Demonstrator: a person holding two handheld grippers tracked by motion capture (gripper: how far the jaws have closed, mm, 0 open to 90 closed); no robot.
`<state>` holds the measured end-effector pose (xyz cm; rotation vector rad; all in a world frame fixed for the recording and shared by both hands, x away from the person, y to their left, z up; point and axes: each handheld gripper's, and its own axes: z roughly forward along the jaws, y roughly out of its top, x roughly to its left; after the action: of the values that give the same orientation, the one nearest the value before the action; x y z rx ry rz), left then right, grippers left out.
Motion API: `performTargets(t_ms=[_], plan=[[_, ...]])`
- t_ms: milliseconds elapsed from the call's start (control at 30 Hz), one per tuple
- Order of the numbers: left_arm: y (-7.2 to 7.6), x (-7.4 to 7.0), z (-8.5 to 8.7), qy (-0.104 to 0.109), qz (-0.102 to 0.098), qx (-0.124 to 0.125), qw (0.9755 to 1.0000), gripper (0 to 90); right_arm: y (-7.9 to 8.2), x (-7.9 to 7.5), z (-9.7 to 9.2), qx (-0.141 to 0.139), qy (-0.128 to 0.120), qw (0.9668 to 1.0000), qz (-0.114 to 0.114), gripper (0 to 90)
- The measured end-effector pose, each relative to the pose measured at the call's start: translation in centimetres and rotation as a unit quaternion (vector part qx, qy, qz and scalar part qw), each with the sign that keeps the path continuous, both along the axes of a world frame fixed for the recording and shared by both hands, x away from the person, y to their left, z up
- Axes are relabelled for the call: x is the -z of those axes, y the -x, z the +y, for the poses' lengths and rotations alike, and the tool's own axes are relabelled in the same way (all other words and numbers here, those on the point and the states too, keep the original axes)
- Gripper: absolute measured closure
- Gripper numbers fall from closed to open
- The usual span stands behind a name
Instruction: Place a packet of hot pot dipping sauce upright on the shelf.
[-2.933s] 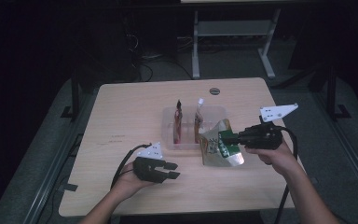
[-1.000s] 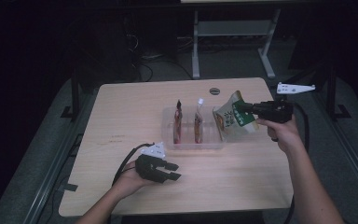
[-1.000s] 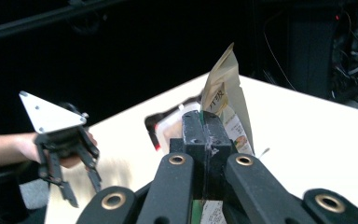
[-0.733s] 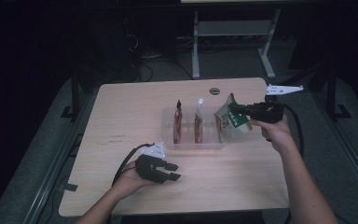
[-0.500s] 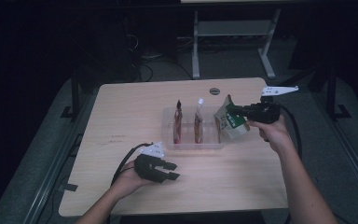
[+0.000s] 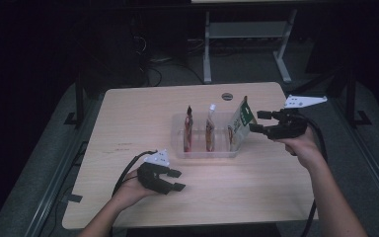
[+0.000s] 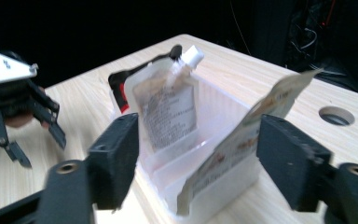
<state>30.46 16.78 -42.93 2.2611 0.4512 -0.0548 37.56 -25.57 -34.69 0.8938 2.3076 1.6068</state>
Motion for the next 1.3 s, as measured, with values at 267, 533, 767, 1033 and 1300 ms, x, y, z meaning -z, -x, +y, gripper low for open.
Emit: performTargets(t_ms=[267, 533, 767, 1033, 1300], plan=[[0.3, -0.5, 1.3, -0.012, -0.007, -0.016, 0.9998, 34.2, 2.1, 1.3, -0.8, 0.007, 0.035, 0.9994, 0.003, 25.1], [0.5, -1.0, 2.3, -0.022, -0.021, -0.035, 0.9989, 25.1, 3.8, 3.1, -0.4, 0.007, 0.069, 0.9976, -0.002, 20.1], [1.1, -0.8, 3.5, -0.034, -0.024, -0.047, 0.998, 20.3, 5.0, 4.5, -0.1, 0.007, 0.087, 0.9961, 0.004, 18.3], [1.9, 0.5, 5.7, -0.037, -0.023, -0.063, 0.9971, 19.6, 6.3, 7.0, -0.3, 0.007, 0.103, 0.9942, 0.031, 16.6], [1.6, 1.3, 6.4, -0.057, -0.032, -0.072, 0.9953, 19.6, 6.5, 9.3, 0.7, -0.016, 0.139, 0.9894, 0.041, 16.4]])
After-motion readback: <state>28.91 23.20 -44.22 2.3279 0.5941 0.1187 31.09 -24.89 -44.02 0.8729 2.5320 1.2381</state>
